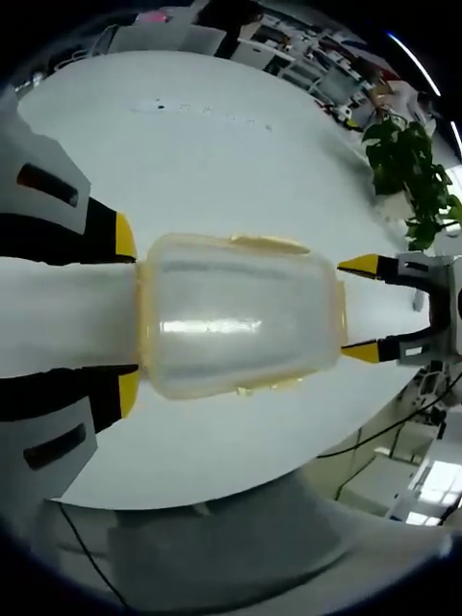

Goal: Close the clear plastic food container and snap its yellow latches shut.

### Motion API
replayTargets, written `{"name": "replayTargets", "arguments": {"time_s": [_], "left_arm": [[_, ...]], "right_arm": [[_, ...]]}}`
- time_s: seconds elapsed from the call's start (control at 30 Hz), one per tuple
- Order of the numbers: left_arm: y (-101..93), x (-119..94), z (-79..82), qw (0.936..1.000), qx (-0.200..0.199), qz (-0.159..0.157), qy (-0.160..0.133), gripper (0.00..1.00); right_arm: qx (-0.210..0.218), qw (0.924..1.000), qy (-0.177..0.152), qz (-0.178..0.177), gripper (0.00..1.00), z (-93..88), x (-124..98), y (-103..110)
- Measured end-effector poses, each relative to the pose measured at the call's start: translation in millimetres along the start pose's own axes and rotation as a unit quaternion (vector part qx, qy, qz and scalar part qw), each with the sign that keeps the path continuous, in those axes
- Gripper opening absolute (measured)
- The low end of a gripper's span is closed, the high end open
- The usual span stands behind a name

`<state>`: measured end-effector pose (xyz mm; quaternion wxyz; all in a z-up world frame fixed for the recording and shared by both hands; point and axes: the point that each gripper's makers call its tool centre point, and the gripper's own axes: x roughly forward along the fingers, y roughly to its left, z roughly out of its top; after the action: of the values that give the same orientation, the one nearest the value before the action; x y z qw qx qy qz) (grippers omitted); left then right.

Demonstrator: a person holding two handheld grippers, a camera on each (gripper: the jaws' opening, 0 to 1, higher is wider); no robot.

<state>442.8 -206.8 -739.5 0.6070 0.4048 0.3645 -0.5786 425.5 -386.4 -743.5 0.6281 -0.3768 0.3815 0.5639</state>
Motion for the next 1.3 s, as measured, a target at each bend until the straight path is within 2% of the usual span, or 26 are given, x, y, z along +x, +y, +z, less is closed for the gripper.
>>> {"name": "replayTargets", "arguments": {"time_s": [0.07, 0.27, 0.37, 0.47, 0.63, 0.7, 0.83, 0.87, 0.93, 0.97, 1.0, 1.03, 1.07, 1.1, 1.2, 1.27, 1.3], "left_arm": [[0.5, -3, -1.5, 1.0, -0.007, 0.003, 0.001, 0.49], [3.5, -13, 0.3, 0.9986, -0.049, 0.011, -0.019, 0.49], [5.2, -17, 10.7, 0.993, -0.106, 0.015, -0.05, 0.5], [6.2, -21, 14.9, 0.99, -0.124, 0.017, -0.065, 0.5], [7.9, -23, 17.2, 0.9756, -0.201, 0.018, -0.086, 0.5], [8.3, -24, 17.9, 0.9695, -0.225, 0.02, -0.095, 0.48], [11.2, -25, 20.6, 0.9504, -0.286, 0.029, -0.118, 0.46], [11.0, -25, 19.7, 0.9408, -0.315, 0.029, -0.122, 0.45], [12.8, -23, 18.7, 0.9255, -0.354, 0.034, -0.131, 0.43], [11.8, -22, 17.8, 0.9123, -0.384, 0.032, -0.139, 0.43], [11.5, -21, 17.7, 0.9041, -0.401, 0.031, -0.145, 0.43], [10.1, -19, 17.3, 0.8926, -0.422, 0.027, -0.155, 0.44], [10.7, -18, 16.4, 0.8867, -0.432, 0.03, -0.162, 0.43], [10.8, -16, 11.8, 0.8764, -0.453, 0.033, -0.161, 0.43], [10.0, -13, 2.8, 0.8634, -0.479, 0.042, -0.151, 0.43], [11.5, -13, 1.2, 0.8609, -0.483, 0.05, -0.152, 0.44], [11.3, -13, 3.1, 0.8562, -0.49, 0.051, -0.156, 0.44]], "right_arm": [[0.006, 1.0, -0.003, 0.0, 0.51, 2.0, -2, 1], [0.02, 0.9997, -0.015, -0.001, 0.48, 9.4, -9, 4], [0.035, 0.999, -0.029, -0.004, 0.47, 15.3, -13, 5], [0.048, 0.9983, -0.031, -0.012, 0.47, 16.4, -16, 3], [0.093, 0.9938, -0.048, -0.037, 0.46, 21.5, -21, -5], [0.126, 0.9898, -0.052, -0.042, 0.45, 21.8, -22, -6], [0.19, 0.9779, -0.059, -0.064, 0.46, 19.7, -24, -14], [0.214, 0.9726, -0.054, -0.075, 0.46, 17.0, -24, -16], [0.235, 0.9666, -0.044, -0.092, 0.45, 12.8, -25, -19], [0.251, 0.9624, -0.038, -0.098, 0.46, 10.4, -23, -19], [0.272, 0.9567, -0.038, -0.098, 0.46, 10.2, -21, -17], [0.288, 0.9521, -0.043, -0.095, 0.46, 11.4, -20, -15], [0.304, 0.9471, -0.048, -0.091, 0.47, 12.2, -18, -14], [0.328, 0.9392, -0.049, -0.09, 0.47, 11.2, -17, -12], [0.369, 0.9226, -0.044, -0.104, 0.45, 4.9, -14, -13], [0.402, 0.9084, -0.053, -0.101, 0.45, 6.4, -12, -11], [0.421, 0.8995, -0.061, -0.099, 0.45, 8.6, -11, -10]]}}
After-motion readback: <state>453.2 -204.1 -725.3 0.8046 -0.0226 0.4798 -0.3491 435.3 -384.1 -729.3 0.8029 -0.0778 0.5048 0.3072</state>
